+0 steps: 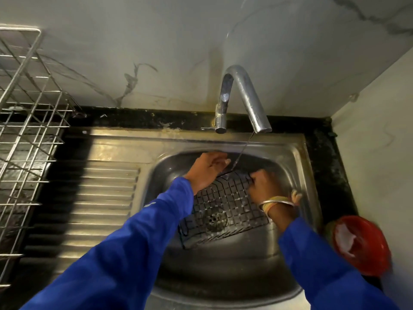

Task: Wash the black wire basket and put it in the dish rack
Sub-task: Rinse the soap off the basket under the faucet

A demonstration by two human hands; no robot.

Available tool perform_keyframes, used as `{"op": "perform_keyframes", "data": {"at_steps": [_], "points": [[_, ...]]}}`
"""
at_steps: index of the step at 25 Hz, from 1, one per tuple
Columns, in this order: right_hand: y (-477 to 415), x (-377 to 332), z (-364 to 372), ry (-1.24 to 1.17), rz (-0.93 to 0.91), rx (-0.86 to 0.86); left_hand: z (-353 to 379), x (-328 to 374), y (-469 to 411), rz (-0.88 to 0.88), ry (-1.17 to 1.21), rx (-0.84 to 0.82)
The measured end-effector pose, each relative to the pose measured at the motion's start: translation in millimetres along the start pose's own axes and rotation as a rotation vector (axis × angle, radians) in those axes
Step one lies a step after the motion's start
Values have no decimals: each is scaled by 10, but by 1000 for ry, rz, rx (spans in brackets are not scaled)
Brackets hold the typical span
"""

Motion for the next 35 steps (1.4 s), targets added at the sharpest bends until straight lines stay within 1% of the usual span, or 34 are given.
{"op": "perform_keyframes", "data": {"at_steps": [2,3,5,8,9,11,14,18,22,23,26,28,32,35], "points": [[-106,-280,-297,60,-150,84,-92,71,-3,84,-85,-73],[-147,-373,-405,46,-199,97,-152,139,19,125,-109,-111],[-219,-456,-551,-15,-261,64,-261,265,68,230,-184,-139],[-239,-524,-712,-151,-328,-65,-365,378,127,376,-364,-52],[-227,-550,-755,-203,-337,-92,-381,399,137,409,-391,-7],[-206,-564,-832,-380,-262,-133,-417,428,142,421,-358,90],[-181,-489,-919,-683,-26,-168,-469,483,171,387,-187,144],[-150,-402,-970,-870,163,-208,-477,612,202,300,-3,202],[-121,-330,-995,-1075,256,-238,-462,745,194,283,41,194],[-115,-297,-1002,-1077,256,-240,-454,768,192,275,52,177],[-105,-236,-1002,-947,209,-217,-386,820,212,267,31,112],[-110,-212,-1011,-910,188,-217,-341,833,221,261,32,106],[-127,-194,-1067,-937,149,-311,-324,892,202,278,14,157],[-163,-217,-1090,-1042,221,-256,-320,958,154,304,34,180]]}}
Point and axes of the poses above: each hand's wrist, its own y-axis away from the middle knuckle, its own z-axis out of the palm, x = y × z, the point moved 3 cm from there along -y, towards the middle knuckle, and after that the axes turned 14 degrees about x, right-handed, at the moved point
